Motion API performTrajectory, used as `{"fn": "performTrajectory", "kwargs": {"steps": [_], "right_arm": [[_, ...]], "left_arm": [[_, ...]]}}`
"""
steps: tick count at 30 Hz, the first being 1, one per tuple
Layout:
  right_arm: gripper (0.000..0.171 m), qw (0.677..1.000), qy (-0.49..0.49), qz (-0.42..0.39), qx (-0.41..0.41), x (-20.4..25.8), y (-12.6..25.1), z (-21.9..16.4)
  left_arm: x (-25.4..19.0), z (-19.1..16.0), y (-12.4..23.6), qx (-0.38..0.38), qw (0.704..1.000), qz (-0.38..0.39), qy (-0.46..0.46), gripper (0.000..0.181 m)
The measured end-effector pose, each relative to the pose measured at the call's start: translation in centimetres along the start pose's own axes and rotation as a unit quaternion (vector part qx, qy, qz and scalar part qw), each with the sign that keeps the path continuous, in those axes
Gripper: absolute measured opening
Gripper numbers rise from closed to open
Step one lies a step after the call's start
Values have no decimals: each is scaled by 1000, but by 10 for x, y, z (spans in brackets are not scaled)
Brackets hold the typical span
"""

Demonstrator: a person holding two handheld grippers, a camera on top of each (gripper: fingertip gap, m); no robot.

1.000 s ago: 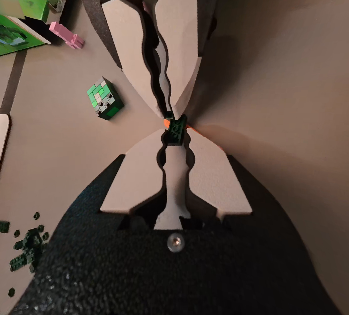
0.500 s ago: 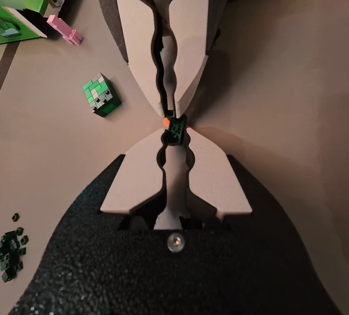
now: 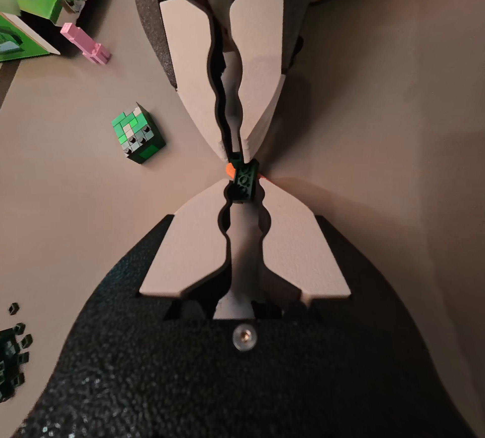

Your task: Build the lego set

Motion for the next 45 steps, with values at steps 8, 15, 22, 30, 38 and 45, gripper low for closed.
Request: {"fn": "performTrajectory", "kwargs": {"steps": [8, 15, 22, 30, 38, 45], "right_arm": [[8, 999, 10, 1, 39, 1, -5, -4], [8, 999, 12, -2, 34, 2, -4, -3], [8, 1000, 3, -25, 14, -3, 0, -3], [8, 994, -6, -104, 30, -14, 3, -7], [33, 993, 8, -117, 19, -15, 7, -7], [34, 995, 88, -21, -33, 17, -1, 9]], "left_arm": [[-3, 12, 10, -114, 990, 33, -75, 16], [6, 7, 14, -103, 994, 17, -34, 19], [15, -2, 14, -73, 994, 62, -47, 15], [39, -10, 15, -84, 980, 180, -5, 14], [52, -15, 19, -135, 933, 332, -19, 13], [53, -15, 22, -158, 926, 342, -4, 11]]}}
Point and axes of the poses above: each gripper's, where its closed fingertips meet, y back along the fingers, z out of its top, x = y × z across the jaws, the point moved 8 cm from there along y, back along the fingers, and after that the axes turned 4 degrees about z, right-handed, at the moved point
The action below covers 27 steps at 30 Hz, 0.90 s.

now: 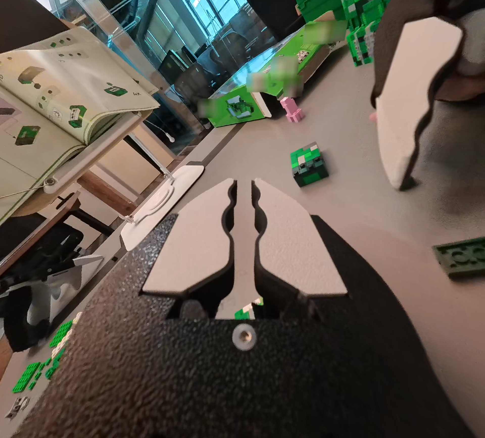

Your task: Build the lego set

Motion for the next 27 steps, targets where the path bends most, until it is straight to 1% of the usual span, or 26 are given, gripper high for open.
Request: {"fn": "performTrajectory", "kwargs": {"steps": [3, 8, 9, 12, 13, 17, 20, 22, 25, 27], "right_arm": [[37, 999, -6, 9, 31, 7, -13, 2], [41, 998, -25, 17, 51, 14, -25, 7], [39, 998, -20, 6, 57, 14, -26, 7], [30, 994, 3, -66, 90, 4, -19, 3], [29, 992, 3, -79, 98, 1, -17, 2], [34, 994, -78, -28, 75, 1, -16, 5], [33, 994, -48, -45, 92, 0, -18, -1], [25, 994, -55, -31, 85, 1, -17, 0], [22, 993, -69, -19, 92, 0, -15, -2], [19, 992, -81, 3, 101, 3, -17, -2]], "left_arm": [[-1, -2, -1, 5, 1000, -3, -4, 10], [-3, -1, -2, 3, 1000, -9, -6, 10], [-3, -1, -1, 3, 1000, -9, -7, 10], [-2, -2, -1, 3, 1000, -6, 0, 10], [-1, -2, -1, 1, 1000, -5, 5, 9], [2, -1, 0, -5, 1000, -1, 28, 9], [2, -1, 0, -10, 999, -8, 38, 9], [2, 0, 0, -13, 999, -9, 38, 9], [2, 1, 1, -16, 999, 0, 32, 9], [4, 1, 1, -18, 999, 7, 34, 9]]}}
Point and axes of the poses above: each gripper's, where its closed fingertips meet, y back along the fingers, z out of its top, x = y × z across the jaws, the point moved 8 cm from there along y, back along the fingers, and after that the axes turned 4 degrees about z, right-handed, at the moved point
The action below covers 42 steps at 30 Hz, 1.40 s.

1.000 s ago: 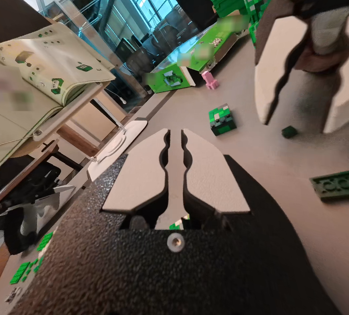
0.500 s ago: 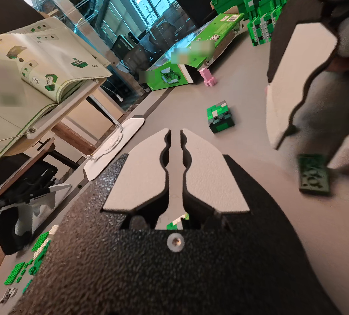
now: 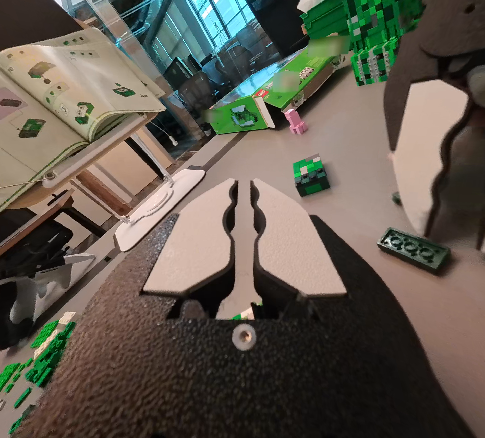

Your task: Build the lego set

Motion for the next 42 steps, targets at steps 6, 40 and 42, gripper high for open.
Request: {"fn": "performTrajectory", "kwargs": {"steps": [6, 40, 42], "right_arm": [[18, 998, 58, -19, -35, 6, 1, 7], [23, 950, 72, -177, -246, -30, 51, -13], [23, 952, 84, -179, -235, -29, 48, -12]], "left_arm": [[-1, 3, 2, 20, 1000, -6, -1, 11], [-53, 18, 33, 306, 941, -46, 140, 2], [-48, 18, 36, 292, 942, -47, 161, 2]]}}
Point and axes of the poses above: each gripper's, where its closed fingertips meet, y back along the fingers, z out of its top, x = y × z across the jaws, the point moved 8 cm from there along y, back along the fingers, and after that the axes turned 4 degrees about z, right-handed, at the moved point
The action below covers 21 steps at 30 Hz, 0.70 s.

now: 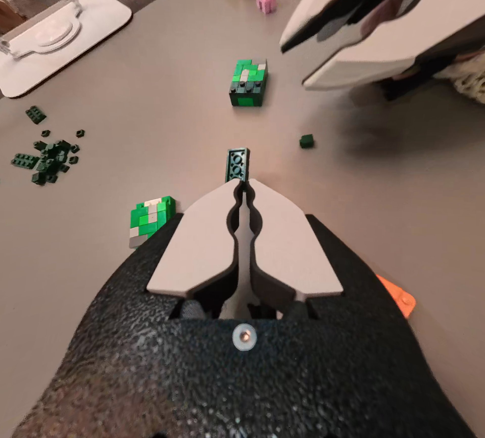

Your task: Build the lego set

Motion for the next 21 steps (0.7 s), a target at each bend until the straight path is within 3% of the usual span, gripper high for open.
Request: {"fn": "performTrajectory", "kwargs": {"steps": [3, 7, 13, 16, 19, 21], "right_arm": [[33, 998, 52, 3, 22, 9, -6, 0], [38, 978, 204, 10, 48, 34, -16, 6], [29, 922, 376, -35, 80, 56, -30, 6], [16, 919, 384, -27, 81, 59, -32, 5], [14, 930, 357, -14, 91, 57, -32, 5], [9, 942, 325, -2, 85, 56, -30, 6]], "left_arm": [[-1, 2, 5, -32, 996, -63, 44, 2], [-3, 7, 14, -56, 981, -155, 102, 2], [-7, 2, 17, -19, 979, -184, 91, 2], [-10, 3, 17, -20, 976, -199, 90, 2], [-9, 3, 16, -25, 978, -188, 89, 4], [-4, 6, 17, -44, 981, -159, 99, 22]]}}
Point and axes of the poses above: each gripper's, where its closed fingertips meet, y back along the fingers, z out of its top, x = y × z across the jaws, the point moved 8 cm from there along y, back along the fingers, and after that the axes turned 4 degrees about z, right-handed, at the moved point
